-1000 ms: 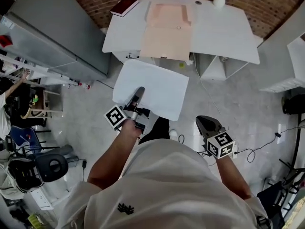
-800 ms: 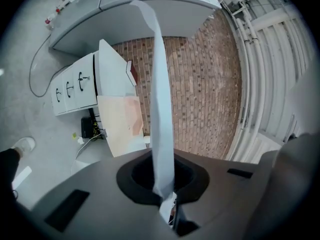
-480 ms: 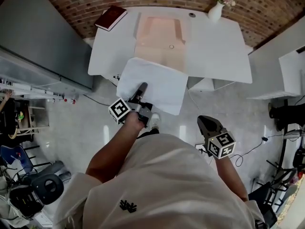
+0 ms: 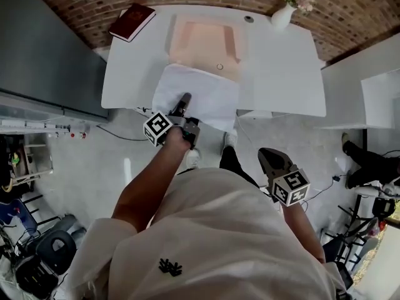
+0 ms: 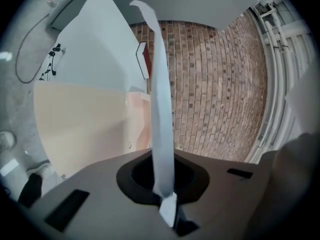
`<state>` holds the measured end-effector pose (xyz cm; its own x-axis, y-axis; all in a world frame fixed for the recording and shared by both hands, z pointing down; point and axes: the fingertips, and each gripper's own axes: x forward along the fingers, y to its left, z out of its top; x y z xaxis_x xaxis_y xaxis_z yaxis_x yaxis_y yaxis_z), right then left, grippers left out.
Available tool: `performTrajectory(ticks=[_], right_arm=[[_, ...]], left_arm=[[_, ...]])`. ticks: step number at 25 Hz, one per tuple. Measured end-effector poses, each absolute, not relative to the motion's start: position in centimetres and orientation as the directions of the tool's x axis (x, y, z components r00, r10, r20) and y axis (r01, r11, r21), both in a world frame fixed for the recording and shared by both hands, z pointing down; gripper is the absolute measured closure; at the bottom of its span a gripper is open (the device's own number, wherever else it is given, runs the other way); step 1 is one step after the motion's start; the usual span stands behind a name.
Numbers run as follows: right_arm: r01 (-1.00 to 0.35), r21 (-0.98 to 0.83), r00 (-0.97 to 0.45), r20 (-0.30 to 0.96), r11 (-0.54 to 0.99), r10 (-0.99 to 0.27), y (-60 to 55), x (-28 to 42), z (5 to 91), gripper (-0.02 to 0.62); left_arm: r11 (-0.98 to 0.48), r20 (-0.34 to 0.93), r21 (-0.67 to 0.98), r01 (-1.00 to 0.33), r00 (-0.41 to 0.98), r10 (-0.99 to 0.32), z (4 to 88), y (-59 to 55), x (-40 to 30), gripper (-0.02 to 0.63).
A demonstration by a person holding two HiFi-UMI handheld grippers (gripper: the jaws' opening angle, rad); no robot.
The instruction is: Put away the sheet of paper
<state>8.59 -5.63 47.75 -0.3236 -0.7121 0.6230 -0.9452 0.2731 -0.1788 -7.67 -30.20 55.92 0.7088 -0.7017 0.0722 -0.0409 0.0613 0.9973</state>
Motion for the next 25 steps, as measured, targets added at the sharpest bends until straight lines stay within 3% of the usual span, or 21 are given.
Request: performTrajectory(ticks=[14,25], right_arm=[[-0.867,-0.226,-0.479,0.626,0.444,-0.616,-18.8,19.7,48.1,0.558],[-0.819,-0.332,-0.561,0.638,0.468,-0.528,-23.1,29.1,52.3,0.558]], left_arm=[[0.172,0.215,0.977,-0.130,0.577,-0.788,60.5,-39.8,0.0,0.581],[0.245,0.326,0.944,-0.222,0.494,-0.806,64.0,-47.5,5.1,0.581]])
